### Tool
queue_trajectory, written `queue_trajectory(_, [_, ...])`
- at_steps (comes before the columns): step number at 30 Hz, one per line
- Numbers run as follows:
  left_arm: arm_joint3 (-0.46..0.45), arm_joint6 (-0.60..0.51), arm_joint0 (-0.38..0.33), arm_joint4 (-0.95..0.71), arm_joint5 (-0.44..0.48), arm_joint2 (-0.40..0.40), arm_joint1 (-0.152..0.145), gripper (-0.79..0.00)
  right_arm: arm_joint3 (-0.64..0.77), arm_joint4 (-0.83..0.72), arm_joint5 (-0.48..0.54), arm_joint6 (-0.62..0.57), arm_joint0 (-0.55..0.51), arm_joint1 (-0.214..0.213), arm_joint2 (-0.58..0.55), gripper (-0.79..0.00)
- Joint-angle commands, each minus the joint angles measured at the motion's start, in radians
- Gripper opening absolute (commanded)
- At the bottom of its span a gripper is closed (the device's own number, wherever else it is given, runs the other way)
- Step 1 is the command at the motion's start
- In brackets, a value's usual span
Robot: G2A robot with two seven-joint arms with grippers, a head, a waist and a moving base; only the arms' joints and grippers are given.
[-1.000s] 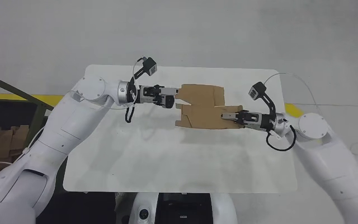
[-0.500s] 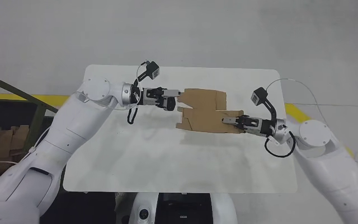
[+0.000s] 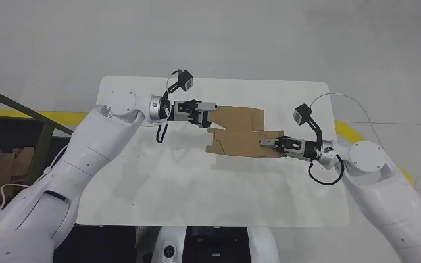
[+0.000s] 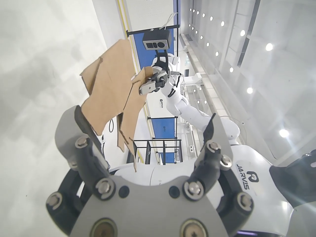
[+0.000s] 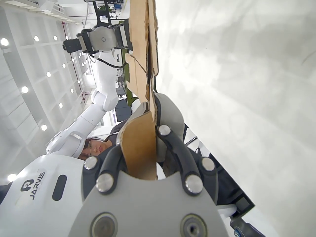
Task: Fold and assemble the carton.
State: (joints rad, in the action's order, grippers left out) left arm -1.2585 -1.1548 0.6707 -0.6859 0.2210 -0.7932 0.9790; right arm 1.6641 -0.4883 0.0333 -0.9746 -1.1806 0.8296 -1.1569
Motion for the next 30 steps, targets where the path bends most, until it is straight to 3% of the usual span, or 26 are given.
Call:
queue_trajectory(1, [0.000, -0.004, 0.002, -0.002, 0.006, -0.007, 0.002, 0.000, -0.001, 0.004, -0.003, 0.000, 0.001, 0.001, 0.001, -0.785])
queue_trajectory(16, [-0.071, -0.024, 0.027, 0.028, 0.006, -0.076, 0.000, 0.000, 0.015, 0.037, -0.033, 0.002, 0.021, 0.017, 0.025, -0.785])
queue_trajectory(30, [0.004, -0.031, -0.007, 0.031, 0.012, -0.042, 0.040, 0.000, 0.088, 0.053, -0.049, 0.015, -0.021, 0.017, -0.016, -0.785])
